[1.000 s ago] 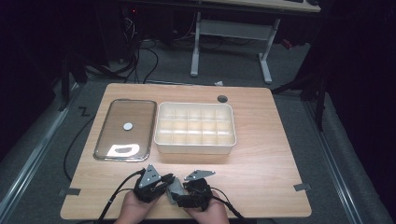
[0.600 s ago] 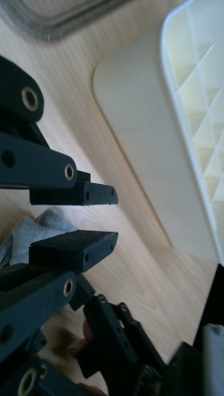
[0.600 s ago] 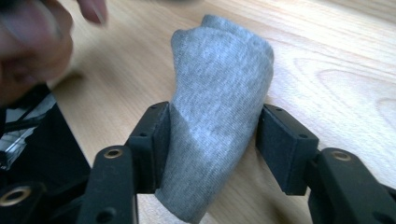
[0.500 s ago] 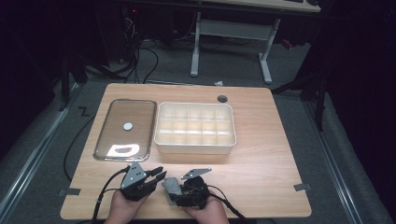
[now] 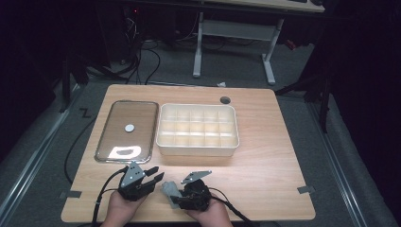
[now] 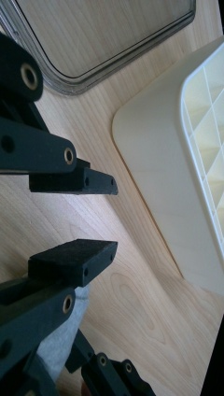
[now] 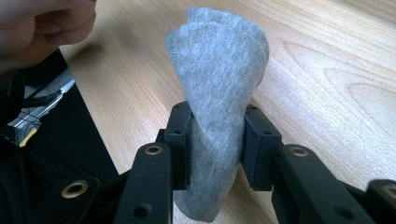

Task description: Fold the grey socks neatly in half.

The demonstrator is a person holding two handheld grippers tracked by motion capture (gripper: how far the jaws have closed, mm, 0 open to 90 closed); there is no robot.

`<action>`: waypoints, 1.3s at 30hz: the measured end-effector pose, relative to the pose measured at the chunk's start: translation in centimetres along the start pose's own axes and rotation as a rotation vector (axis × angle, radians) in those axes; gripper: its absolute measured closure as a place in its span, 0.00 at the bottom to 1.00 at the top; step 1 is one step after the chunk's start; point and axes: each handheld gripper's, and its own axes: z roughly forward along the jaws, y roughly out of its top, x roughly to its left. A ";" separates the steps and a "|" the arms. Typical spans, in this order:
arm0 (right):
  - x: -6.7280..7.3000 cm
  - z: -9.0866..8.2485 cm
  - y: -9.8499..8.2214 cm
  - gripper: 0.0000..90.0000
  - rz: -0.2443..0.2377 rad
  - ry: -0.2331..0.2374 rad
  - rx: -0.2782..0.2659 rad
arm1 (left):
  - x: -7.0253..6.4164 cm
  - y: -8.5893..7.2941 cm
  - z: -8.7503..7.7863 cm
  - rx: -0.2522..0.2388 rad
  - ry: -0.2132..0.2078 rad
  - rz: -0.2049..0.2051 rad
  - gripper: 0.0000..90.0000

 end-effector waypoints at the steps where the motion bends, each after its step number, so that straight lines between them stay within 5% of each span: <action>1: 0.0 -0.1 0.0 0.76 -0.002 -0.003 -0.004 | 0.1 0.0 0.0 0.008 0.002 0.002 0.72; 11: -0.7 -1.6 0.5 0.76 -0.008 -0.071 -0.027 | 0.4 -0.3 0.4 0.038 0.036 0.024 0.69; 24: -2.5 -4.0 0.6 0.76 -0.015 -0.202 -0.018 | 0.2 -0.6 0.9 0.077 0.038 0.047 0.67; 39: -4.7 -6.6 -0.8 0.76 0.009 -0.284 -0.021 | 0.2 -0.7 1.0 0.074 0.022 0.043 0.63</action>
